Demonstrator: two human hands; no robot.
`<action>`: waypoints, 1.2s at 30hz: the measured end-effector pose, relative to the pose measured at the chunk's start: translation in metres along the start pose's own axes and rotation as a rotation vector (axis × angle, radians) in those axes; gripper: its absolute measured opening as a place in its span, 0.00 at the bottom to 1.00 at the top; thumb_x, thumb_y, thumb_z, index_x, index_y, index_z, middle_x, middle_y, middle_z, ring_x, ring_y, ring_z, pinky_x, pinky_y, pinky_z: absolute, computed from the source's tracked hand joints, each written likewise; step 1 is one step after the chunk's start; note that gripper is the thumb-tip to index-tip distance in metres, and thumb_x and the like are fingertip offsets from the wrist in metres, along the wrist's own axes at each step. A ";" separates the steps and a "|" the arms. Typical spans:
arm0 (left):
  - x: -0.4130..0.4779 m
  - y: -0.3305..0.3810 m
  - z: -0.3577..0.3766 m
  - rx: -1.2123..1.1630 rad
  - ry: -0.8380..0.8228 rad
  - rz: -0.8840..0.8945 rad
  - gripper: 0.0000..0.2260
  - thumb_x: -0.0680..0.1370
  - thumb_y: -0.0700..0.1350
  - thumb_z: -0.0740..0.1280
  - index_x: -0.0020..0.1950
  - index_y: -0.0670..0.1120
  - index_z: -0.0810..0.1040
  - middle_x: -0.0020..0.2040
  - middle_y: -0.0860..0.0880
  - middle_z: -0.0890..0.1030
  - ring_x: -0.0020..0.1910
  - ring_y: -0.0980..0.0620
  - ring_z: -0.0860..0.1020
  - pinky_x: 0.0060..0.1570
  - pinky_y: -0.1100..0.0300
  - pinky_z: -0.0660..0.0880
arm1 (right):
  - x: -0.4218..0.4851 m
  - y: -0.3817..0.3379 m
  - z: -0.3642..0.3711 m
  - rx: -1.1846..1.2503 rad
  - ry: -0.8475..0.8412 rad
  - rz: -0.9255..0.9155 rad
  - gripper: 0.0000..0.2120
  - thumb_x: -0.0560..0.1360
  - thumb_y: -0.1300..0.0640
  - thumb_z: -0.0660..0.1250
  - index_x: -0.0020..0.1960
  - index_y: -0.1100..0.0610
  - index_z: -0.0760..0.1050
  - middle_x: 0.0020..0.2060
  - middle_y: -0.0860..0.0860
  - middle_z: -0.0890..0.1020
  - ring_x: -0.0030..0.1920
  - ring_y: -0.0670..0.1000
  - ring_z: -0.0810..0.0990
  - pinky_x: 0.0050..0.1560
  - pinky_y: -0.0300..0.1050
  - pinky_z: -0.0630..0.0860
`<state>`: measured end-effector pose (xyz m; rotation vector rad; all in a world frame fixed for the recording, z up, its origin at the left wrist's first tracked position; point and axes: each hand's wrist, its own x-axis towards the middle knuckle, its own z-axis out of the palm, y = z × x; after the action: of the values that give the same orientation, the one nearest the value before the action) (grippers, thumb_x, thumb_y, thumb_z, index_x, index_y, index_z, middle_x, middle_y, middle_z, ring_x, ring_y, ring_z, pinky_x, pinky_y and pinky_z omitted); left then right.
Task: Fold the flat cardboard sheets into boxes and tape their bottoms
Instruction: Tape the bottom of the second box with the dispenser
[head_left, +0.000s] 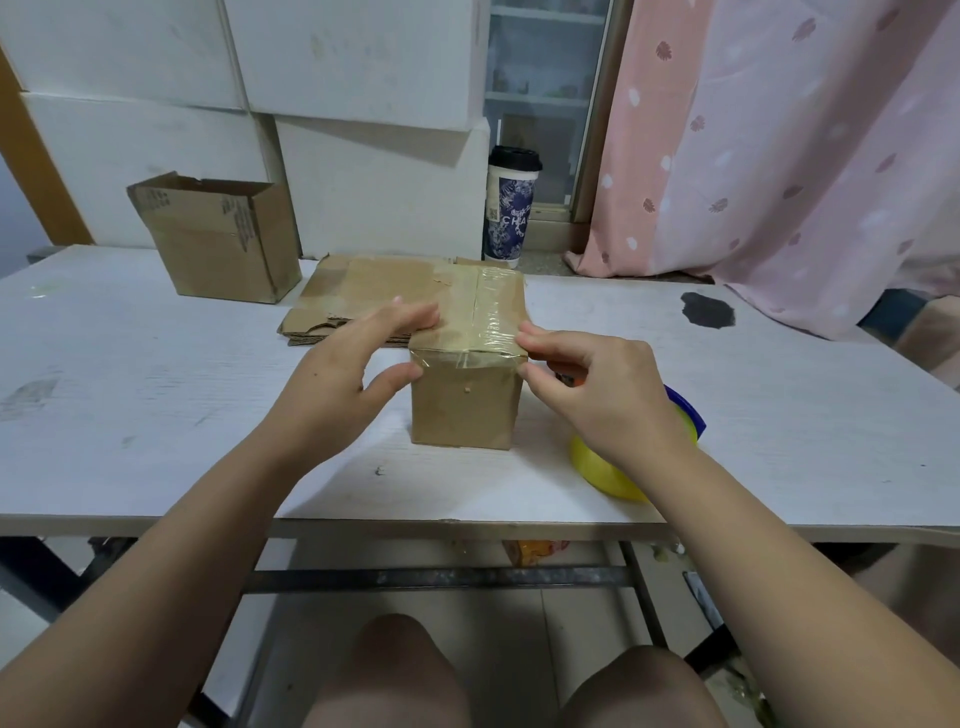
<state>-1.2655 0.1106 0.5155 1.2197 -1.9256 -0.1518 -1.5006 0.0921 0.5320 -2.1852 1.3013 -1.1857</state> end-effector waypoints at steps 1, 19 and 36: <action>0.001 0.000 -0.002 -0.007 -0.008 -0.011 0.24 0.78 0.44 0.65 0.66 0.68 0.65 0.60 0.78 0.68 0.68 0.74 0.57 0.58 0.78 0.59 | 0.000 0.000 0.001 0.008 0.000 0.000 0.13 0.73 0.59 0.72 0.57 0.53 0.82 0.58 0.43 0.81 0.55 0.39 0.79 0.59 0.33 0.73; -0.004 0.010 0.004 0.069 0.021 -0.029 0.19 0.74 0.57 0.67 0.63 0.66 0.66 0.61 0.75 0.64 0.57 0.63 0.61 0.55 0.80 0.54 | -0.007 -0.004 0.011 -0.319 0.016 -0.158 0.15 0.75 0.57 0.69 0.61 0.59 0.77 0.57 0.52 0.82 0.56 0.54 0.77 0.56 0.44 0.71; 0.040 0.022 0.008 -0.070 -0.221 0.114 0.14 0.79 0.46 0.62 0.64 0.59 0.71 0.60 0.68 0.72 0.63 0.70 0.67 0.67 0.71 0.58 | 0.034 -0.013 -0.002 -0.143 -0.162 -0.044 0.12 0.71 0.46 0.72 0.41 0.55 0.78 0.40 0.45 0.82 0.48 0.50 0.79 0.48 0.42 0.71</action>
<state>-1.2938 0.0883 0.5444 1.0811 -2.1557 -0.3028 -1.4872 0.0706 0.5578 -2.3664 1.3121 -0.9345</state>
